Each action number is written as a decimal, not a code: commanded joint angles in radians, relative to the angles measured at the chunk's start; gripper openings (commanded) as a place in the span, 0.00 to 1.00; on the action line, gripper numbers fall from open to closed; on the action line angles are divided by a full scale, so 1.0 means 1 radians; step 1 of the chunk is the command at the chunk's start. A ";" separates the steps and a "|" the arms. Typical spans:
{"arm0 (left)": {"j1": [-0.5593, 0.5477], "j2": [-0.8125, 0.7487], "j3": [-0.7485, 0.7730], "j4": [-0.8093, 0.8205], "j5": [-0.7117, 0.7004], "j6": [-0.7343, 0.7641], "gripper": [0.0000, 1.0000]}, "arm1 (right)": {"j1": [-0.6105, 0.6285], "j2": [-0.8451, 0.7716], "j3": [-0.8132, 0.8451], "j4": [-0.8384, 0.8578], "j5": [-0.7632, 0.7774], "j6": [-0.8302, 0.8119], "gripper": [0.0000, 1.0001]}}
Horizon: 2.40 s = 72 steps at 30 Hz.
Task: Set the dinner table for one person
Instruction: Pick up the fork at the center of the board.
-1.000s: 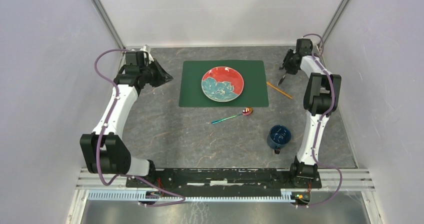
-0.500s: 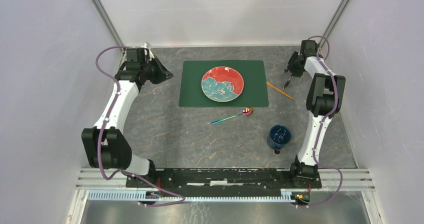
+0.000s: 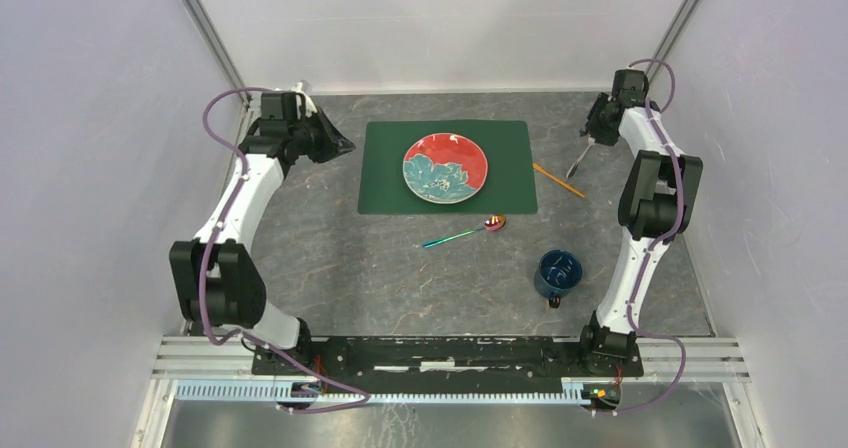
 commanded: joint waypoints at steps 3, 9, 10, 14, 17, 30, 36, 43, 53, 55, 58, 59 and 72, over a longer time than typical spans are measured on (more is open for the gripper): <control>-0.076 0.097 0.128 0.037 0.058 0.020 0.16 | -0.012 -0.081 -0.089 -0.023 0.081 -0.042 0.48; -0.096 0.121 0.154 0.027 0.052 0.028 0.16 | -0.013 -0.057 -0.109 -0.007 0.092 -0.046 0.48; -0.095 0.120 0.151 0.027 0.052 0.029 0.16 | -0.013 -0.048 -0.107 -0.005 0.092 -0.046 0.47; -0.095 0.122 0.149 0.020 0.047 0.038 0.16 | -0.012 -0.022 -0.097 -0.012 0.077 -0.040 0.46; -0.095 0.125 0.147 0.019 0.045 0.039 0.16 | -0.013 -0.019 -0.109 0.004 0.073 -0.033 0.46; -0.095 0.131 0.156 0.016 0.036 0.045 0.16 | -0.008 0.069 -0.028 0.008 0.023 -0.016 0.45; -0.095 0.129 0.152 0.015 0.031 0.043 0.16 | 0.003 0.070 0.009 0.010 0.017 0.007 0.45; -0.095 0.143 0.166 0.009 0.028 0.048 0.16 | 0.006 0.097 0.060 0.004 -0.014 0.018 0.45; -0.095 0.159 0.177 0.000 0.020 0.054 0.16 | 0.019 0.147 0.072 0.015 -0.009 0.029 0.44; -0.096 0.162 0.179 -0.001 0.021 0.055 0.16 | 0.021 0.173 0.080 0.000 -0.009 0.028 0.42; -0.095 0.165 0.183 0.000 0.017 0.057 0.16 | 0.022 0.185 0.052 0.000 -0.003 0.024 0.39; -0.095 0.165 0.184 0.000 0.016 0.058 0.16 | 0.024 0.182 0.033 0.006 -0.002 0.021 0.39; -0.095 0.180 0.197 -0.007 0.020 0.050 0.15 | 0.034 0.053 -0.166 -0.005 0.035 -0.040 0.21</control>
